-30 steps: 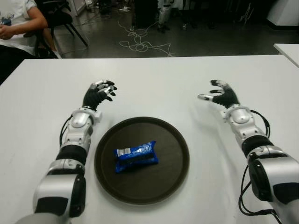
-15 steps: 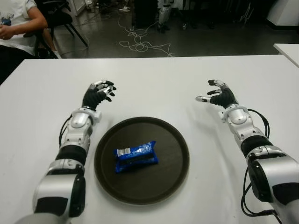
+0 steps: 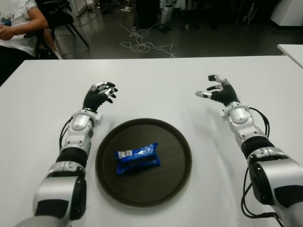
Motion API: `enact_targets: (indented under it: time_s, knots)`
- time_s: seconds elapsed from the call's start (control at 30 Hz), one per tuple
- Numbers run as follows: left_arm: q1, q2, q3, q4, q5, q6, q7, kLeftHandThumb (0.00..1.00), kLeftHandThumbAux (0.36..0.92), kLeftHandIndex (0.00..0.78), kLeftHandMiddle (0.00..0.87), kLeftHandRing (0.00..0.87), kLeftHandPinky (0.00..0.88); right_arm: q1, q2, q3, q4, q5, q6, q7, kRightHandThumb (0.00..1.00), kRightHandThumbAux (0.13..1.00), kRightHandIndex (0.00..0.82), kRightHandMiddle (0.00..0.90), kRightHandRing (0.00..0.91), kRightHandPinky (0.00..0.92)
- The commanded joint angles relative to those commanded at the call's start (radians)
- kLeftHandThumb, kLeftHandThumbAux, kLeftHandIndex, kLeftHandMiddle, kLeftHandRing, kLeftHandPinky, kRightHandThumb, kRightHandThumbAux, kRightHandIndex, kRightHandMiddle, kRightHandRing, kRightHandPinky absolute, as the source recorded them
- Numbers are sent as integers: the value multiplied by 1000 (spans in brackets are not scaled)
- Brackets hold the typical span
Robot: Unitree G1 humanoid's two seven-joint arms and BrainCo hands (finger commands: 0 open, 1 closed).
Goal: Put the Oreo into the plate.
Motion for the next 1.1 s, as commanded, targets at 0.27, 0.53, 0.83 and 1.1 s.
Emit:
enact_targets:
  time_s: [0.27, 0.53, 0.83, 1.1]
  knots:
    - [-1, 1, 0, 1, 1, 0, -3, 835, 672, 419, 465, 518, 587, 24, 16, -26, -38, 37, -65, 14, 0, 720, 223, 315, 353, 402]
    - [-6, 3, 3, 15, 0, -2, -3, 835, 672, 419, 466, 514, 578, 42, 27, -39, -63, 50, -108, 2, 0, 700, 233, 331, 374, 420]
    - [-8, 5, 2, 22, 4, -12, 0, 834, 672, 419, 465, 511, 572, 55, 43, -56, -85, 68, -124, -20, 0, 691, 253, 361, 414, 463]
    - [-9, 6, 1, 24, 4, -13, -1, 834, 673, 419, 464, 510, 565, 55, 65, -95, -89, 112, -123, -18, 0, 708, 317, 395, 451, 482]
